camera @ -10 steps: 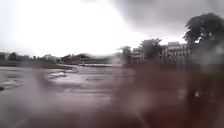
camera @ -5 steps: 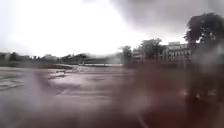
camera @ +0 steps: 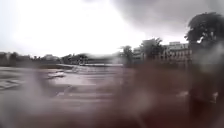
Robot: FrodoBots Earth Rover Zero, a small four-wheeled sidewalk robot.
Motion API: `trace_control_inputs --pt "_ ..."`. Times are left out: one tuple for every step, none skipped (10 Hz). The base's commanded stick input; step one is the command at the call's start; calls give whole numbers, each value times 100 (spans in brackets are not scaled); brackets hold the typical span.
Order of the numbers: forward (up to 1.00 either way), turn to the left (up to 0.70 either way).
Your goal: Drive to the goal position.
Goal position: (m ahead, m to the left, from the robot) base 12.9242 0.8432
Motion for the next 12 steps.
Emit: trace_control_inputs --pt "45 0" --pt "45 0" --pt "45 0" --pt "45 0" --pt "45 0" --pt "45 0" --pt "45 0" --pt "45 0" --pt "45 0" --pt "45 0" --pt "45 0" --pt "45 0"
